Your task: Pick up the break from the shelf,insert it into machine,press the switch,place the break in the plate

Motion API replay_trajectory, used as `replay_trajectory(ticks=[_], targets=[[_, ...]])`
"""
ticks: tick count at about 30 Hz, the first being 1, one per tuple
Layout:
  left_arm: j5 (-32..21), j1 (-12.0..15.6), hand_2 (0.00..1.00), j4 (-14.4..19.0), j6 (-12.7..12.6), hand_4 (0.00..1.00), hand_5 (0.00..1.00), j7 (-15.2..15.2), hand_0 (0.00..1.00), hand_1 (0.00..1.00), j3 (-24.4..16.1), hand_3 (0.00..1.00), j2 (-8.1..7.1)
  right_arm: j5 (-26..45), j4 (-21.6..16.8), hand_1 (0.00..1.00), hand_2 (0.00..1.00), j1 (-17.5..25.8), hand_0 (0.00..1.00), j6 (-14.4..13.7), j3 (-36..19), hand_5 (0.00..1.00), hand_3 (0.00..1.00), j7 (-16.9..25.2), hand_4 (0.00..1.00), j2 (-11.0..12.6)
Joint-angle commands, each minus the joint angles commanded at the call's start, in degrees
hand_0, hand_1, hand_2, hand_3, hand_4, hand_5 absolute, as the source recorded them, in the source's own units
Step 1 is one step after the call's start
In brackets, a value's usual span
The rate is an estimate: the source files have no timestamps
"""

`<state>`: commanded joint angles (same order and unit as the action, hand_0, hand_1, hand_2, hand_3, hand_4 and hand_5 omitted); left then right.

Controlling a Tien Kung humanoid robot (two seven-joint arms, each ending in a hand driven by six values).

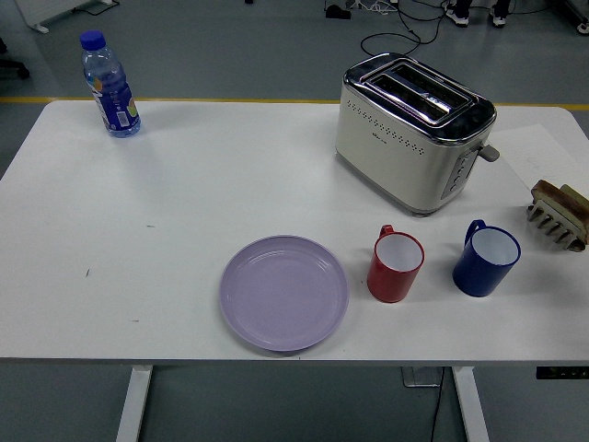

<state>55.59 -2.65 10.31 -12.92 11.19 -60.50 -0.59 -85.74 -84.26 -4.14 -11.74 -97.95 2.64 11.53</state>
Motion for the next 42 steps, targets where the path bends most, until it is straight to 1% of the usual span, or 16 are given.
replay_trajectory(ticks=[3,4,9,10,14,16,21,25,30,32,33,34,37,39,40,42], targets=[[0.02,-0.01,0.523,0.00,-0.01,0.286,0.889,0.01,0.635,0.533,-0.03,0.530,0.00,-4.10,-0.35,0.822,0.906,-0.03,0.874,0.03,1.05,0.037,0.894,-0.82,0.796,0.19],[0.03,-0.02,0.522,0.00,0.01,0.287,0.889,0.04,0.635,0.532,-0.01,0.530,-0.01,-6.70,-0.57,0.831,0.913,-0.17,0.887,0.15,2.19,0.050,0.901,-1.76,0.801,0.38],[0.07,-0.06,0.522,0.00,0.02,0.287,0.889,0.05,0.635,0.532,-0.03,0.530,-0.06,-18.62,-0.58,0.831,0.913,-1.01,0.887,1.06,5.04,0.050,0.901,-4.71,0.801,0.72],[0.16,-0.10,0.519,0.00,0.01,0.287,0.889,0.08,0.635,0.531,-0.10,0.529,-0.08,-21.23,-0.45,0.839,0.920,-1.39,0.894,1.43,5.88,0.065,0.905,-5.72,0.804,0.79],[0.06,-0.17,0.519,0.00,-0.01,0.287,0.889,0.06,0.635,0.531,-0.14,0.529,-0.15,-30.31,0.72,0.839,0.920,-2.85,0.894,1.85,8.30,0.065,0.905,-8.57,0.804,0.90],[0.06,-0.19,0.516,0.00,-0.04,0.288,0.890,0.06,0.635,0.531,-0.20,0.529,-0.17,-32.55,1.37,0.851,0.928,-3.53,0.909,2.30,9.21,0.076,0.906,-9.69,0.806,0.91],[0.06,-0.25,0.516,0.00,-0.05,0.288,0.890,0.06,0.635,0.531,-0.20,0.529,-0.26,-33.47,3.03,0.851,0.928,-5.34,0.909,2.47,11.11,0.076,0.906,-11.85,0.806,0.49],[0.10,-0.30,0.515,0.00,-0.08,0.288,0.890,0.05,0.635,0.530,-0.36,0.530,-0.29,-33.93,4.49,0.831,0.909,-6.88,0.907,2.65,12.49,0.088,0.904,-14.05,0.806,0.22],[-0.22,-0.37,0.514,0.00,-0.11,0.288,0.889,0.03,0.635,0.529,-0.08,0.527,-0.32,-37.81,7.76,0.823,0.891,-10.02,0.900,1.96,14.57,0.090,0.893,-16.81,0.801,0.15],[-0.29,-0.38,0.514,0.00,-0.12,0.288,0.889,0.03,0.635,0.529,-0.03,0.527,-0.33,-38.98,8.44,0.823,0.891,-10.70,0.900,2.00,14.86,0.090,0.893,-17.30,0.801,0.19],[-0.24,-0.38,0.514,0.00,-0.15,0.288,0.889,0.07,0.635,0.529,-0.11,0.527,-0.31,-40.10,9.36,0.823,0.891,-11.65,0.900,2.50,15.32,0.090,0.893,-18.29,0.801,0.37],[-0.23,-0.38,0.513,0.00,-0.16,0.290,0.888,0.08,0.635,0.528,-0.13,0.528,-0.31,-40.37,9.59,0.808,0.848,-11.88,0.878,2.62,15.43,0.100,0.868,-18.54,0.801,0.41],[-0.37,-0.30,0.513,0.00,-0.17,0.290,0.888,0.10,0.635,0.528,-0.01,0.528,-0.32,-42.63,10.86,0.808,0.848,-12.99,0.878,4.15,16.27,0.100,0.868,-21.48,0.801,0.86],[-0.37,-0.25,0.513,0.00,-0.20,0.290,0.888,0.13,0.635,0.528,-0.05,0.528,-0.30,-43.81,11.09,0.808,0.848,-13.25,0.878,4.43,16.72,0.100,0.868,-22.82,0.801,1.08],[-0.36,-0.21,0.512,0.00,-0.21,0.290,0.888,0.13,0.635,0.527,-0.08,0.527,-0.30,-44.24,11.09,0.721,0.744,-13.37,0.764,4.48,17.08,0.103,0.824,-23.61,0.793,1.18],[-0.33,-0.13,0.512,0.00,-0.22,0.290,0.888,0.15,0.635,0.527,-0.10,0.527,-0.30,-44.26,11.03,0.721,0.744,-13.57,0.764,4.67,17.69,0.103,0.824,-25.08,0.793,1.30]])
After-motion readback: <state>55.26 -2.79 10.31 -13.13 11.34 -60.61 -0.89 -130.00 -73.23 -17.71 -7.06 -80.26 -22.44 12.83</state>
